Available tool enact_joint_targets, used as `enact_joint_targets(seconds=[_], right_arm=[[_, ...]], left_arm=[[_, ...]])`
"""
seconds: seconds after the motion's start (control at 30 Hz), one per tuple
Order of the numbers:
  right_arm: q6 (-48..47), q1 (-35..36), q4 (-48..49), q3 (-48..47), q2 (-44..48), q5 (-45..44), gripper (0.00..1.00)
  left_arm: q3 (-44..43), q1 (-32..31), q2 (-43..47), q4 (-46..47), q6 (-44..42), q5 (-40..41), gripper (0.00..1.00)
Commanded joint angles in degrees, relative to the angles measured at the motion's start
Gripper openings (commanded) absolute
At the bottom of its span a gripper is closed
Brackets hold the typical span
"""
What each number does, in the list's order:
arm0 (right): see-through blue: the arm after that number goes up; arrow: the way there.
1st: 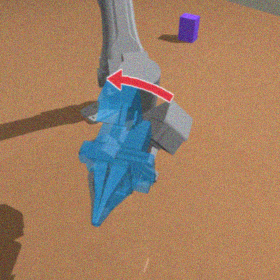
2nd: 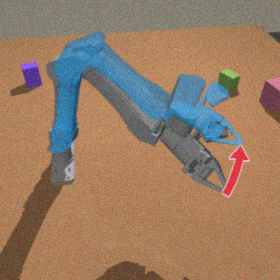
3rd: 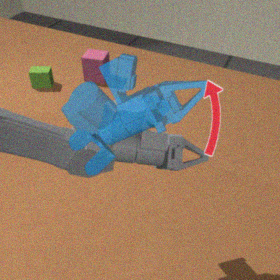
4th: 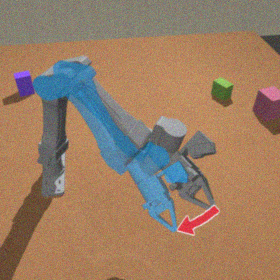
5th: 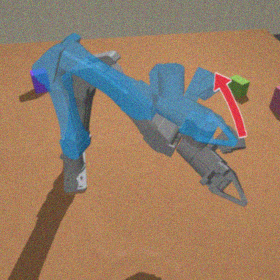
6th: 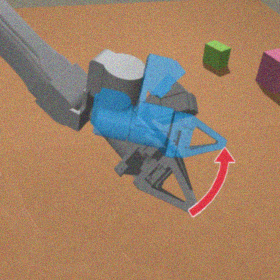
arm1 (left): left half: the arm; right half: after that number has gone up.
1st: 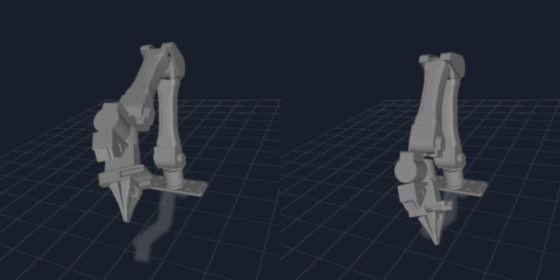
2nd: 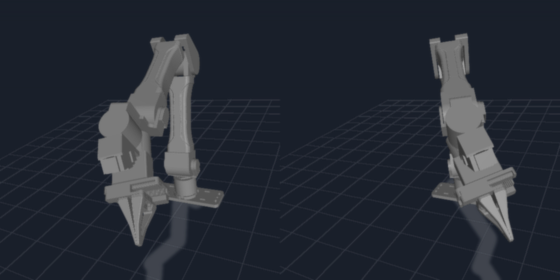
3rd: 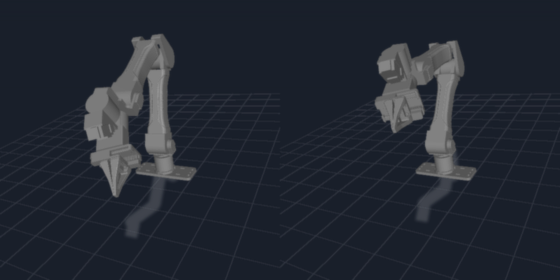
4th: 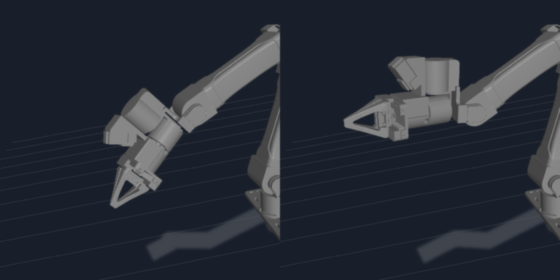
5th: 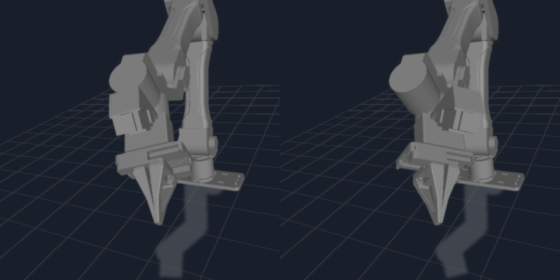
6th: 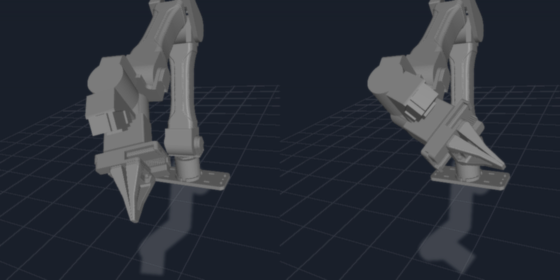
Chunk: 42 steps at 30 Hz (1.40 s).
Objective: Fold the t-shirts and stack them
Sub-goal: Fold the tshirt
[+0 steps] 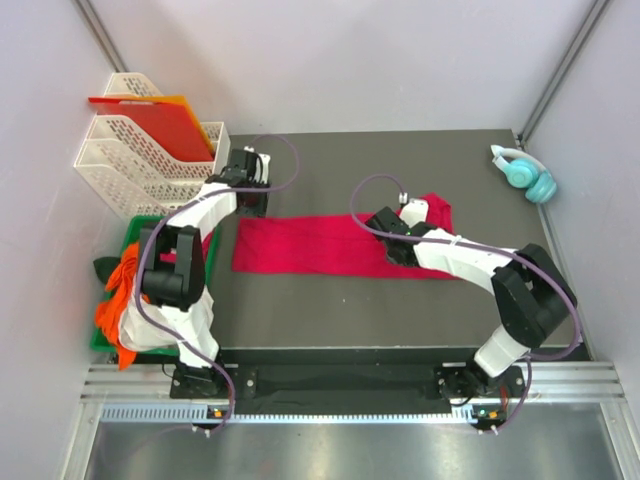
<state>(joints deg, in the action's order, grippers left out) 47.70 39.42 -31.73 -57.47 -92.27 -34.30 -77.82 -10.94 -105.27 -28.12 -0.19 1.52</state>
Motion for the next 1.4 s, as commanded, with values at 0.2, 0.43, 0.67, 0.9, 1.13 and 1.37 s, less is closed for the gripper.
enact_joint_targets(seconds=[0.2, 0.43, 0.67, 0.9, 1.13, 1.37], right_arm=[[5.8, 2.2, -4.7, 6.2, 7.0, -2.2, 0.17], [6.5, 1.4, -6.2, 7.3, 10.1, -4.3, 0.2], [6.4, 1.4, -6.6, 6.2, 9.1, -3.9, 0.2], [6.9, 1.5, -7.5, 6.8, 10.0, -4.4, 0.2], [7.5, 1.5, -8.3, 7.8, 10.9, -4.5, 0.2], [7.8, 1.4, -7.8, 8.2, 10.8, -4.9, 0.2]], left_arm=[[-14.1, 0.5, -12.8, 0.9, 0.1, 2.2, 0.4], [-9.7, 0.3, -8.7, 3.2, -0.3, 0.3, 0.4], [-6.9, 0.7, -6.2, 3.6, -0.8, 0.8, 0.41], [-9.4, 1.0, -8.9, 0.4, 0.1, 0.8, 0.39], [-1.3, 0.8, -1.2, 2.3, 2.0, -3.7, 0.4], [2.8, 0.7, -0.6, 2.8, 1.1, -2.5, 0.39]])
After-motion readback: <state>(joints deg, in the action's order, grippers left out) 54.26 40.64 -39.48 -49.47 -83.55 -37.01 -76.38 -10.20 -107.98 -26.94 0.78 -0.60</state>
